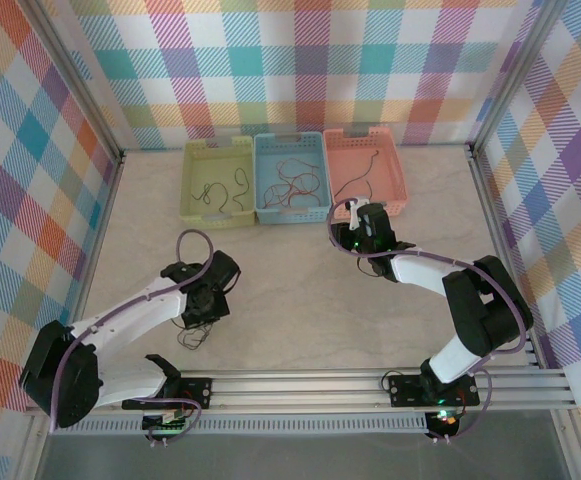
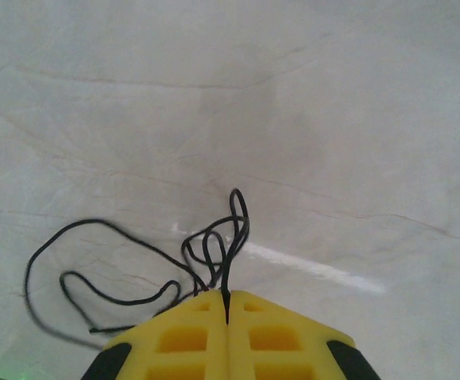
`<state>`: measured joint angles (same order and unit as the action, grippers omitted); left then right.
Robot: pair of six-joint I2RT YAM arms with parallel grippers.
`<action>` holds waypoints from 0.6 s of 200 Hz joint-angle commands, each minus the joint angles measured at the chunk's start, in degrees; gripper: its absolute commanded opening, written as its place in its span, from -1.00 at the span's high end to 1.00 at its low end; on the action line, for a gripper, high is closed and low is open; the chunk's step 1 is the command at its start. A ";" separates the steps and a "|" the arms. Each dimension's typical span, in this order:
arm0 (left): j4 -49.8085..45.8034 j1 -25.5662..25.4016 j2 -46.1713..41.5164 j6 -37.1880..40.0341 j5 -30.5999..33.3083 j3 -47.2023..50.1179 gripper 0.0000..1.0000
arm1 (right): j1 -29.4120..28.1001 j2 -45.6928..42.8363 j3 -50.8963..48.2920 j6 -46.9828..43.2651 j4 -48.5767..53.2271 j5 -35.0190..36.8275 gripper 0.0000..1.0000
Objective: Untangle the cables
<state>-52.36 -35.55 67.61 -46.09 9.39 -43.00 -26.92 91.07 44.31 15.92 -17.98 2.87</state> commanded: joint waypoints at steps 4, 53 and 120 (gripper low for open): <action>3.41 -0.84 -5.12 7.62 -6.46 -6.50 1.00 | 0.10 -1.34 -1.84 0.76 -3.70 -1.08 0.27; 3.98 -0.84 -2.06 21.39 -22.25 -23.31 1.00 | 0.02 -10.24 -7.32 -3.26 -14.06 -15.34 0.25; 0.51 -0.77 4.64 28.40 -32.72 -33.67 1.00 | -4.20 -24.68 -11.53 -8.16 -20.80 -36.95 -0.05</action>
<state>-49.45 -35.92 71.66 -22.31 -15.59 -74.06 -28.71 67.29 34.50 11.14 -34.35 -23.00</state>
